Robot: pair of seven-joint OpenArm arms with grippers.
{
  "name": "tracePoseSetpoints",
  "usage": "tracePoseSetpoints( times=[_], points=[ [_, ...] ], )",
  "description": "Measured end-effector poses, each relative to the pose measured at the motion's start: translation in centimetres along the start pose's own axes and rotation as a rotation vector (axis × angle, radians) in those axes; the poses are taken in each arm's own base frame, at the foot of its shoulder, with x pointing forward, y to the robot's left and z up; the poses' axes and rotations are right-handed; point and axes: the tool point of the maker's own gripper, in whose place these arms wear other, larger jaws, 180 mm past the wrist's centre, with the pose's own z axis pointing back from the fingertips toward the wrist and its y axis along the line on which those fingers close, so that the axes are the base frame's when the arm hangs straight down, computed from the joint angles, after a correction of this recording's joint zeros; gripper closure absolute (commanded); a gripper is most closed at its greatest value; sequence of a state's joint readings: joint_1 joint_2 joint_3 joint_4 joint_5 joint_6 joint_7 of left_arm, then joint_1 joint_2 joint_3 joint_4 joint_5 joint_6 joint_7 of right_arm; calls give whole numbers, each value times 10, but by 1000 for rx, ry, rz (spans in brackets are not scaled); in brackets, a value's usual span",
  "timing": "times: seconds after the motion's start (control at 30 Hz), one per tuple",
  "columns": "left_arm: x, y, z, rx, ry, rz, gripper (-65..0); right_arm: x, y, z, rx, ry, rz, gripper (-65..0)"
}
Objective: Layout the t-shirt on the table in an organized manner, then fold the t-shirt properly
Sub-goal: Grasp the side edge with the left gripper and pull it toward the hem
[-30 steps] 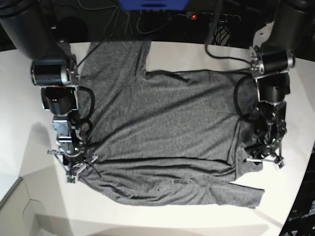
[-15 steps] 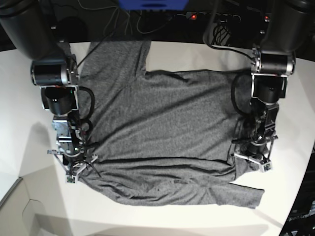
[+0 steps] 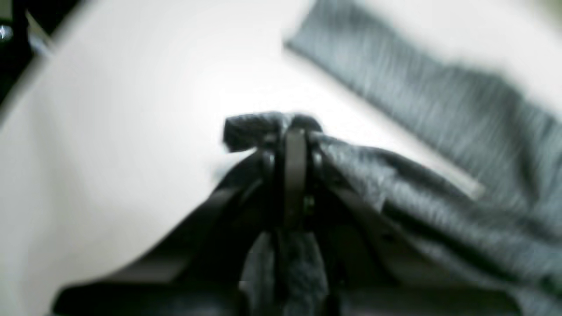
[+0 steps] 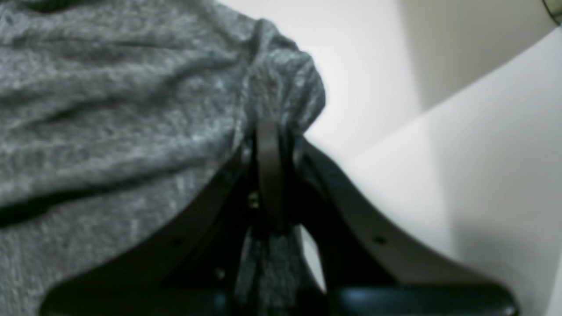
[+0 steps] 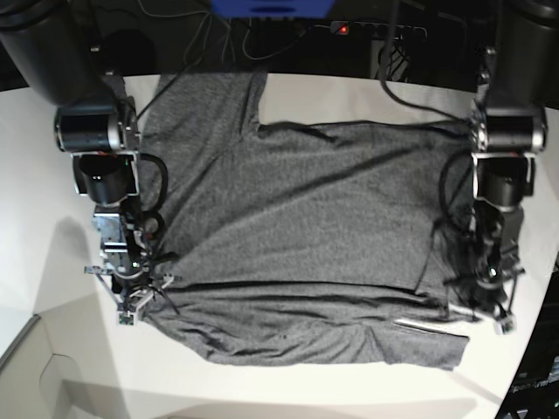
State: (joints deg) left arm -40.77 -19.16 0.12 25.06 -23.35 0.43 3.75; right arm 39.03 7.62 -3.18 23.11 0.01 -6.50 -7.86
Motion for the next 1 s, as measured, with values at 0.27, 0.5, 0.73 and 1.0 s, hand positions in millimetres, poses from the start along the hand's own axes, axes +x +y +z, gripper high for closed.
tracePoseSetpoints(
  times=[0.27, 0.5, 0.73, 1.0],
  points=[
    [41, -3, -4, -8, -59, 7, -1, 0, 0, 0, 0, 0, 0, -8],
    [70, 3, -3, 1, -167, 4, -4, 0, -1, 0, -2, 0, 0, -8],
    [72, 3, -2, 1, -180, 4, -5, 0, -1, 0, -2, 1, 0, -8],
    [72, 3, -2, 1, -180, 4, -12, 0, -3, 0, -4, 0, 0, -8]
  ],
)
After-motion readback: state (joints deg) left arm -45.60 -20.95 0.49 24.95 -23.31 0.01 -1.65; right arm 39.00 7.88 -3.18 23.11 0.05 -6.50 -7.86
